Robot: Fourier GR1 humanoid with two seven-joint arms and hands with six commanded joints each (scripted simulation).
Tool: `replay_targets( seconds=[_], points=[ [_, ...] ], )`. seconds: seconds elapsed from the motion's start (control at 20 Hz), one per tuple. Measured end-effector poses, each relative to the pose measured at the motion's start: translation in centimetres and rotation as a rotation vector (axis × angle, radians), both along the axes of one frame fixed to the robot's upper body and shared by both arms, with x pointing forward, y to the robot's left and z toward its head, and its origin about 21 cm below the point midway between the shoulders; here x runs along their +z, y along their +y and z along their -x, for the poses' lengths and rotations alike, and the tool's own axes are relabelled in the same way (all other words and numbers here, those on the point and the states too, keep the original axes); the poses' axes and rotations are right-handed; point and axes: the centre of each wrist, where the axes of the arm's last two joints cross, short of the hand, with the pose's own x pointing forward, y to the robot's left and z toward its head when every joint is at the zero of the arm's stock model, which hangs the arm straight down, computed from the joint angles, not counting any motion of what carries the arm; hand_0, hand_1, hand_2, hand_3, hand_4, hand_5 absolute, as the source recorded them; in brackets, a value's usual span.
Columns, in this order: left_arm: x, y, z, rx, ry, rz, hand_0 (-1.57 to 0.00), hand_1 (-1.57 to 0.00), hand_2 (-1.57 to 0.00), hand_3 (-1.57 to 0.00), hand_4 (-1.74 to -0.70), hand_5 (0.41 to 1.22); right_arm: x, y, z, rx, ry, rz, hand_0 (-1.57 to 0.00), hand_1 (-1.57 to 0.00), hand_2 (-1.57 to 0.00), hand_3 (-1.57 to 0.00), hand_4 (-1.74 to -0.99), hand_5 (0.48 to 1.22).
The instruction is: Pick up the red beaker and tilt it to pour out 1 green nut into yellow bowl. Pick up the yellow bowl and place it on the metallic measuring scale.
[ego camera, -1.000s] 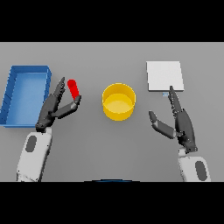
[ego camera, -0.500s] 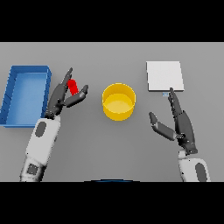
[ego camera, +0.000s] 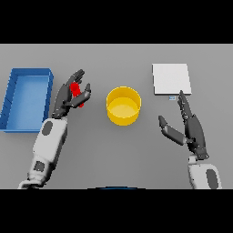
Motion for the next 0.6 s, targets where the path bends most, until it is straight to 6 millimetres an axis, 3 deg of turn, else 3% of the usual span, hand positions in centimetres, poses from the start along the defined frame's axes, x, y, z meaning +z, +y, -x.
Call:
replay_targets(
  seconds=[0.1,0.25,0.3,0.45,0.6],
  points=[
    [-0.2,-0.5,-0.2,0.044,0.006,-0.026,-0.76,-0.78,-0.84,-0.88,-1.52,0.999,0.1,0.1,0.2,-0.005,-0.019,0.003,0.0,0.0,0.0,0.0,-1.239,0.648],
    [-0.2,-1.7,-0.4,0.026,-0.034,-0.107,-1.15,-1.17,-1.2,-1.11,-1.62,1.107,-0.3,0.6,0.4,-0.001,-0.011,-0.002,0.0,0.0,0.0,0.0,-1.241,0.65],
    [-0.2,-1.6,-0.5,0.021,-0.034,-0.111,-1.24,-1.25,-1.27,-1.15,-1.64,1.13,-0.3,0.7,0.2,-0.005,-0.005,-0.001,0.0,0.0,0.0,0.0,-1.242,0.65],
    [0.0,-1.7,-0.6,0.018,-0.015,-0.108,-1.4,-1.41,-1.42,-1.36,-1.54,1.174,0.1,0.8,0.0,0.008,-0.016,-0.021,0.0,0.0,0.0,0.0,-1.255,0.644],
    [0.3,-1.4,-0.4,0.012,-0.052,-0.031,-1.48,-1.49,-1.49,-1.46,-1.64,1.157,-0.2,0.7,0.2,0.004,-0.009,-0.012,0.0,0.0,0.0,0.0,-1.248,0.645]
  ],
)
